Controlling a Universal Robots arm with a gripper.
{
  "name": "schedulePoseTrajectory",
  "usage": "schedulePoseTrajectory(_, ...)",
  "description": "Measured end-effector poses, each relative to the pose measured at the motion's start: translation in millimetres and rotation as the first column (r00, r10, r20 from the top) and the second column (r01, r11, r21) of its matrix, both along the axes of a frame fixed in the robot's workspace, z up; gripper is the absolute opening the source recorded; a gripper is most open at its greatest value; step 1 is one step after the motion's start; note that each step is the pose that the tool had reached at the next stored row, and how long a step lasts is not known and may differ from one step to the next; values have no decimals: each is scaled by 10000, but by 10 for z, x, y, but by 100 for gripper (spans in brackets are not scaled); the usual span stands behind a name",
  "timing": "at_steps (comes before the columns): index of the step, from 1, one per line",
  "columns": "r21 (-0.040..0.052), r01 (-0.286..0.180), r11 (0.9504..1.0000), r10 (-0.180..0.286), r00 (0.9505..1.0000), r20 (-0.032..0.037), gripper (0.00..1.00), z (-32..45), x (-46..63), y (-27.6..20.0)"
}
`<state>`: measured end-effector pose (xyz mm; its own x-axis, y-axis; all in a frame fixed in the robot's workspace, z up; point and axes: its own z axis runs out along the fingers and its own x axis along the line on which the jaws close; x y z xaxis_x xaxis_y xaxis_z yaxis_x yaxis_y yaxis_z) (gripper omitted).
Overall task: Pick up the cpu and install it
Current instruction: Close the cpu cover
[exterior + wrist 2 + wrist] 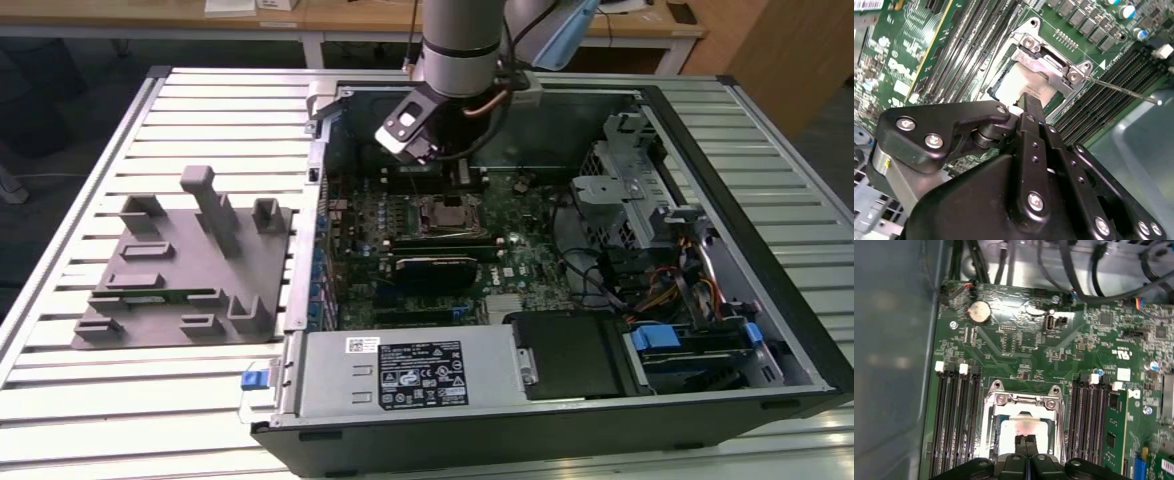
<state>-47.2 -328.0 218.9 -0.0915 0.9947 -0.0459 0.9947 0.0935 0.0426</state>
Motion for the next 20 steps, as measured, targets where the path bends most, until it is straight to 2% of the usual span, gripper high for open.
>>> schedulePoseTrajectory(5,-59,-718,9974,718,9974,-3,11,1,0,-1)
schedulePoseTrajectory(10,-134,-1448,9894,1448,9895,-11,11,0,0,0)
schedulePoseTrajectory(15,-213,-2174,9758,2174,9761,-25,11,0,0,0)
schedulePoseTrajectory(20,-299,-2907,9564,2906,9568,-48,11,0,0,0)
